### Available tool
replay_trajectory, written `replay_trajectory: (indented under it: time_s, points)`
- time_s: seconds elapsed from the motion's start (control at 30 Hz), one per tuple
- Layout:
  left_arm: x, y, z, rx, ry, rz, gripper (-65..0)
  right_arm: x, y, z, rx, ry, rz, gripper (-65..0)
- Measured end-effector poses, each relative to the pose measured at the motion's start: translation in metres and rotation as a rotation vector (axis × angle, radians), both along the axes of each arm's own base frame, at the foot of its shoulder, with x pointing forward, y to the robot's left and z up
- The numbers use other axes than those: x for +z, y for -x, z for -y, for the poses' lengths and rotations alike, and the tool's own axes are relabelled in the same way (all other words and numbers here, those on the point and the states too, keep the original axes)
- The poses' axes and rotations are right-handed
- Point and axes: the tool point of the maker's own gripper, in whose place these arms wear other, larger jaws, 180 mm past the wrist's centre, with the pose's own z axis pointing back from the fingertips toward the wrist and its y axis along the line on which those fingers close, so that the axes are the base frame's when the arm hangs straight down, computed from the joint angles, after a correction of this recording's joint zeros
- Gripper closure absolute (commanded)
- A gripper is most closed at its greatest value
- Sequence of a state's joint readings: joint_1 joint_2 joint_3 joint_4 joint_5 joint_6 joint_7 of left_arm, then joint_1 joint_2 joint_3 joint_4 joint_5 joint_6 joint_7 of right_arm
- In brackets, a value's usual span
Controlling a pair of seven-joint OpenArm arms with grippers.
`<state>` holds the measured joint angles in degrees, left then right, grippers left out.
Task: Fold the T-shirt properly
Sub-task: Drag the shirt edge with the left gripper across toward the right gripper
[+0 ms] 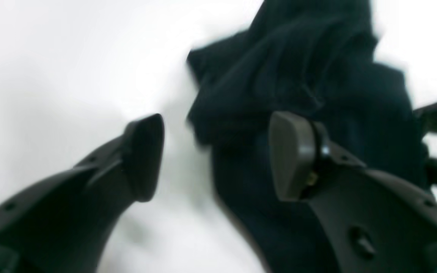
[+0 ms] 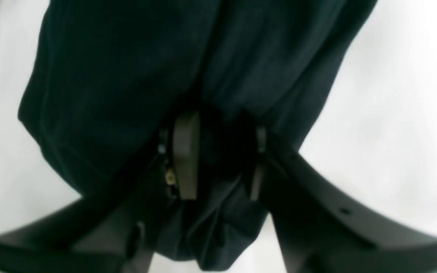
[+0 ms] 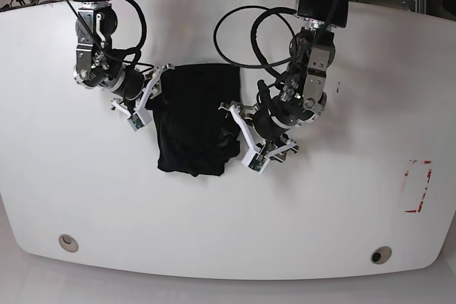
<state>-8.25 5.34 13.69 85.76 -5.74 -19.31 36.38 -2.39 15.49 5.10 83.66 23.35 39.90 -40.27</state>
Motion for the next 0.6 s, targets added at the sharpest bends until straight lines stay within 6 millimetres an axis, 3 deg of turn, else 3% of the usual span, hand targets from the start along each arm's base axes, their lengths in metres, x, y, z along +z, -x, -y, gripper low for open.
replay_trajectory:
  time_s: [0.3,0.6]
  points:
    - [-0.005,0.017,0.024,-0.126,-0.041,0.008,-46.4,0.002,0.002,-0.012,0.03,-0.003,0.006,-16.6]
    - [-0.024,0.005,0.001,-0.122,-0.185,0.017,-46.1,0.002,0.003,-0.012,0.03,-0.005,0.004,-16.6]
